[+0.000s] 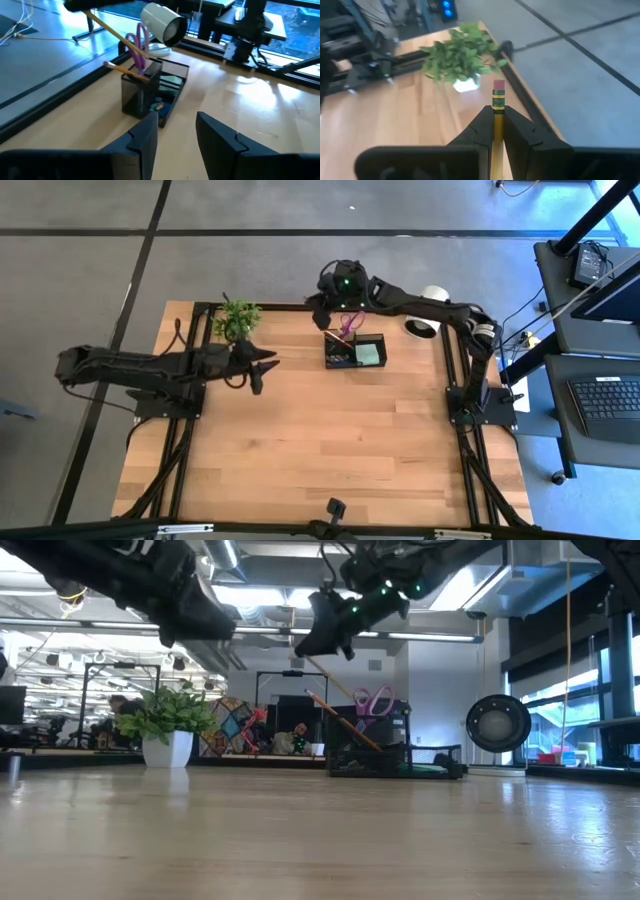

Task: Pick and place office supplies into organizer
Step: Put the yellow pencil into the black desk organizer

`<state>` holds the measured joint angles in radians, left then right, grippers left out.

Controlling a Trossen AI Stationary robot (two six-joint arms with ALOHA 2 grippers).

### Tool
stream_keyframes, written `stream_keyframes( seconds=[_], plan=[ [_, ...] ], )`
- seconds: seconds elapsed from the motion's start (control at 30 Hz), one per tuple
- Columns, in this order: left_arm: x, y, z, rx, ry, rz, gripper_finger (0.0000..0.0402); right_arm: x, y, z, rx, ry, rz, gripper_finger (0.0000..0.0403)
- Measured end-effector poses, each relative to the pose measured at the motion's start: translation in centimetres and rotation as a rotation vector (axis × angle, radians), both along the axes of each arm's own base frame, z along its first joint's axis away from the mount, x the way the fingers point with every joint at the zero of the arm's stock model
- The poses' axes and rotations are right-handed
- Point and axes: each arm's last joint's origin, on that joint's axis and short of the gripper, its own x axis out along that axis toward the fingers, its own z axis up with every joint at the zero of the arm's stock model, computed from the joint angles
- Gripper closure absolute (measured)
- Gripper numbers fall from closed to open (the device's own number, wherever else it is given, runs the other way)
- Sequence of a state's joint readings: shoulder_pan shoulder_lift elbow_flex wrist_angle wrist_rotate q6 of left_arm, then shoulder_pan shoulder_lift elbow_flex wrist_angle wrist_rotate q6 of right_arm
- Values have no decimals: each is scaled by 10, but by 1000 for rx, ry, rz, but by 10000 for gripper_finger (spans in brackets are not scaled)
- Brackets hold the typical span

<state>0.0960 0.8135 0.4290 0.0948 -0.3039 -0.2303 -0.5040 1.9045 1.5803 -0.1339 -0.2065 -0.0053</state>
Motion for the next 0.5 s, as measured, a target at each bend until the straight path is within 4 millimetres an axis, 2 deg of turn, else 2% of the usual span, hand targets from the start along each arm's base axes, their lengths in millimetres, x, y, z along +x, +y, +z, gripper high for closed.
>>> stream_keyframes(
  seconds=[0.5],
  plan=[
    [-5,21,-2,-2,23,102,274,-12,10,-67,-15,2,41,366]
  ],
)
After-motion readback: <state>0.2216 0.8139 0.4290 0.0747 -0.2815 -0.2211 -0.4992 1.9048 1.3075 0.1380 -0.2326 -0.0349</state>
